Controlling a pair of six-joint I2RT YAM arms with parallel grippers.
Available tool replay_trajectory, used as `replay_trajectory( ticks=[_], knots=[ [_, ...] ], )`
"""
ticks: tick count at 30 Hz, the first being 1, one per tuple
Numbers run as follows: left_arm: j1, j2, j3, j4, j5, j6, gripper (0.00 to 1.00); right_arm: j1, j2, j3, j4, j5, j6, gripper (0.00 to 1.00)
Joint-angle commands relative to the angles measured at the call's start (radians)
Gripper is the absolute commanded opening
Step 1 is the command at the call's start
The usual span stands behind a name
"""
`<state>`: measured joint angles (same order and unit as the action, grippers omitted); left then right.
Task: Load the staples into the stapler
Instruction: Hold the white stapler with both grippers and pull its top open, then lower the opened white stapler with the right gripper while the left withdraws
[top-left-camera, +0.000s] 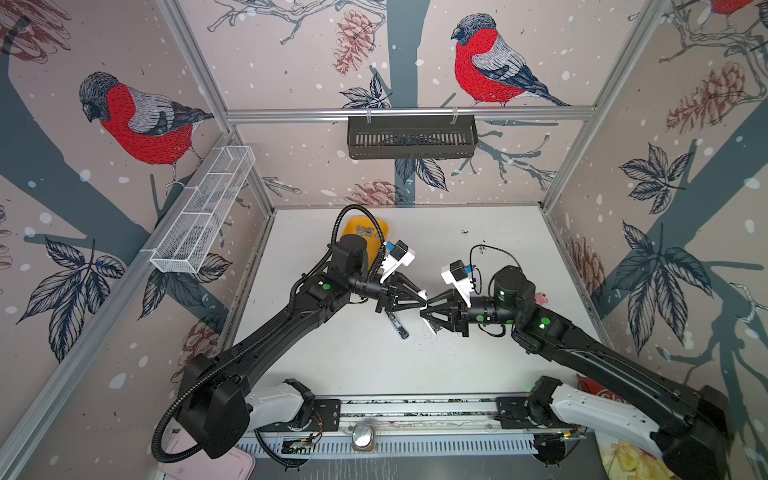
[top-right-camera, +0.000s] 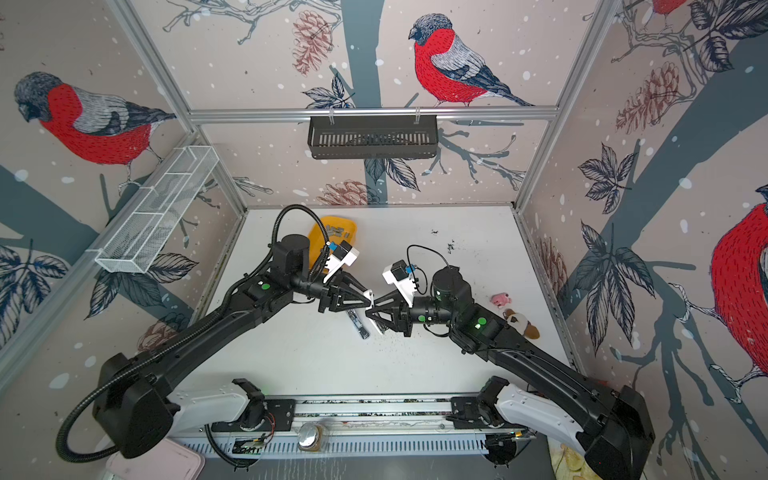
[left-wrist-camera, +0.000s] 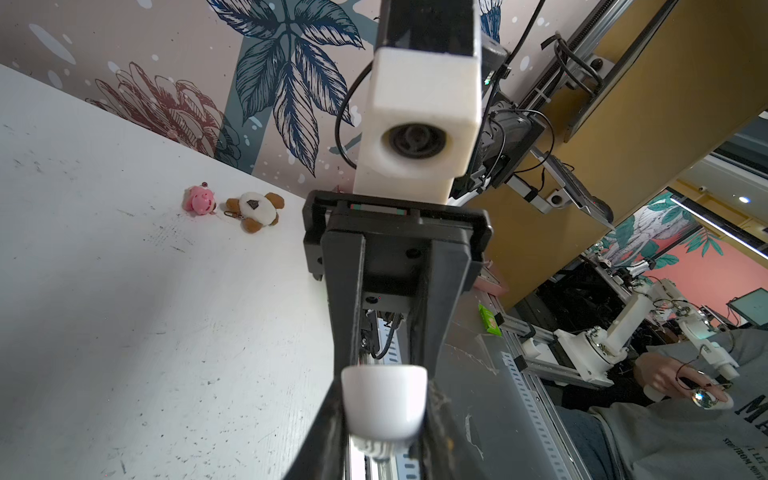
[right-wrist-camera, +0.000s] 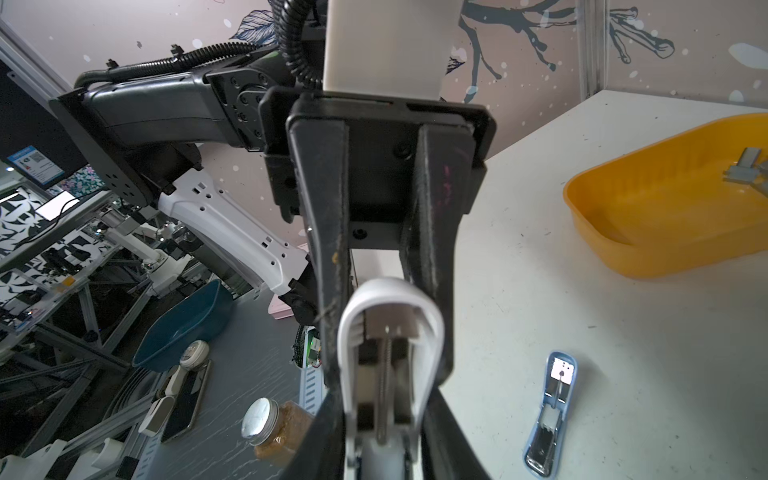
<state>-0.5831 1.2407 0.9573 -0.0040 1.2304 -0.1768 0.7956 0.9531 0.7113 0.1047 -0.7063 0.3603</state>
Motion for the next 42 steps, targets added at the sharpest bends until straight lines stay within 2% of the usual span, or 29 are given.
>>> replay_trajectory(
  ticks=[1, 3, 4, 7, 8, 15, 23, 28, 32, 37, 42],
  knots=[
    [0.003, -0.010, -0.008, 0.031, 0.012, -0.004, 0.17, 0.004, -0.003, 0.011, 0.018, 0.042, -0.017, 0.20],
    [0.002, -0.014, -0.009, 0.027, -0.002, -0.004, 0.28, 0.002, -0.009, 0.011, 0.008, 0.062, -0.017, 0.15],
    [0.003, -0.018, -0.009, 0.023, -0.020, -0.005, 0.41, 0.004, -0.012, 0.011, -0.002, 0.076, -0.018, 0.14],
    [0.003, -0.044, -0.015, -0.005, -0.132, -0.020, 0.91, 0.003, -0.027, 0.007, -0.050, 0.155, -0.023, 0.13],
    [0.004, -0.061, -0.026, -0.011, -0.190, -0.027, 1.00, 0.002, -0.033, 0.002, -0.070, 0.200, -0.028, 0.13],
    [0.005, -0.221, -0.113, -0.066, -0.464, -0.038, 0.99, 0.000, -0.030, -0.044, -0.152, 0.477, -0.054, 0.14],
    [0.005, -0.456, -0.246, -0.105, -0.694, 0.029, 0.99, 0.040, 0.152, -0.043, -0.183, 0.737, -0.036, 0.13],
    [0.006, -0.530, -0.261, -0.091, -0.730, 0.031, 0.99, 0.070, 0.295, -0.028, -0.197, 0.817, -0.012, 0.14],
    [0.006, -0.544, -0.278, -0.052, -0.705, 0.003, 0.99, 0.091, 0.433, -0.031, -0.160, 0.853, 0.022, 0.14],
    [0.005, -0.544, -0.267, -0.072, -0.701, 0.012, 0.99, 0.101, 0.521, -0.040, -0.096, 0.847, 0.046, 0.15],
    [0.005, -0.558, -0.274, -0.073, -0.707, 0.012, 0.99, 0.109, 0.578, -0.035, -0.076, 0.887, 0.053, 0.17]
  ],
)
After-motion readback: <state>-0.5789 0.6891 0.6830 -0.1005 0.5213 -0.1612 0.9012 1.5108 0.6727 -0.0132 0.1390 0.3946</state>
